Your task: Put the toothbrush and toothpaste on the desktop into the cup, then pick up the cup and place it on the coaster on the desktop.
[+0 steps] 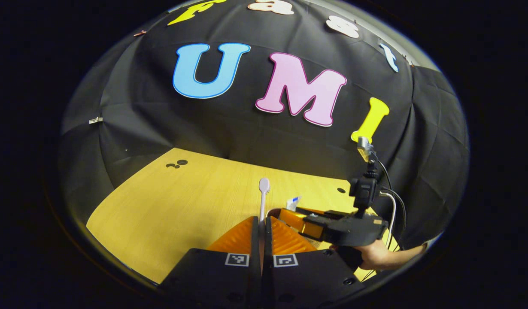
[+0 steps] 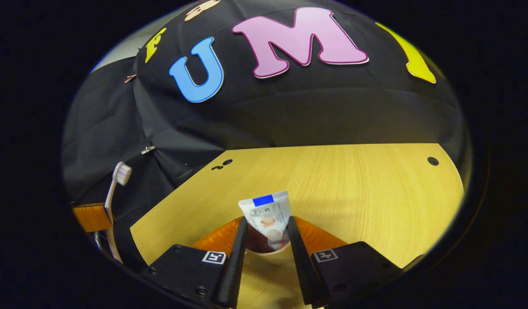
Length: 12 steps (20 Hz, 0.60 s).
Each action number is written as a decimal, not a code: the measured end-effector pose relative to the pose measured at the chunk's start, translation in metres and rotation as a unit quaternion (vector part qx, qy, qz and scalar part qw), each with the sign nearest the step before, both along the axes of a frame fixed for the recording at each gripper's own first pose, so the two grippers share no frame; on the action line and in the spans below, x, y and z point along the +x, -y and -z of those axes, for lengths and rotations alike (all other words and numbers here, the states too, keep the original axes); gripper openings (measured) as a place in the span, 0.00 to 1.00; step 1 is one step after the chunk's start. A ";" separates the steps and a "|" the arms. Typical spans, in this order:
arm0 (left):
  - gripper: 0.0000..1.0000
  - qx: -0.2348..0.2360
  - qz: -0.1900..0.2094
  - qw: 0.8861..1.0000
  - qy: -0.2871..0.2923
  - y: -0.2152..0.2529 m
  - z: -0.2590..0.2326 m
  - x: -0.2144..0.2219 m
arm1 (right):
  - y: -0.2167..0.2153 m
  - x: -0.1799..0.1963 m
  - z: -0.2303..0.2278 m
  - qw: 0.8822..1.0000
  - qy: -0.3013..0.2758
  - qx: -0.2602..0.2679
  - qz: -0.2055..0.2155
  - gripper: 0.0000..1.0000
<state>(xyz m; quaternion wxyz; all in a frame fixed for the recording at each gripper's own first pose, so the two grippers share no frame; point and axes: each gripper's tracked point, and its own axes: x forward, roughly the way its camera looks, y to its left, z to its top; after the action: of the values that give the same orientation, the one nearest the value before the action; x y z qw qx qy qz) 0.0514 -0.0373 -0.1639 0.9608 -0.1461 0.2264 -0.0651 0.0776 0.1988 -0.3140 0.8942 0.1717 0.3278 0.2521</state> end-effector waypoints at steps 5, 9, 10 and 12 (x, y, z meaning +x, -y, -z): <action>0.06 -0.042 0.000 0.998 0.045 0.011 -0.024 0.045 | 0.027 -0.016 -0.020 1.000 0.002 -0.001 0.000 0.65; 0.06 -0.086 -0.002 0.993 0.083 0.021 -0.037 0.083 | 0.057 -0.034 -0.032 1.000 -0.008 0.006 0.012 0.65; 0.06 -0.098 -0.004 0.991 0.088 0.023 -0.038 0.090 | 0.065 -0.041 -0.033 1.000 -0.013 0.008 0.016 0.65; 0.06 -0.121 -0.014 0.988 0.093 0.022 -0.034 0.107 | 0.078 -0.056 -0.032 0.999 -0.025 0.007 0.020 0.65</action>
<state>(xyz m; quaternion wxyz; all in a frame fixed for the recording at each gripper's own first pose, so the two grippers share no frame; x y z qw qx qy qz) 0.1586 -0.0589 -0.1296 0.9536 -0.2580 0.1249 -0.0919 0.0213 0.1209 -0.2818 0.8895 0.1905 0.3446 0.2320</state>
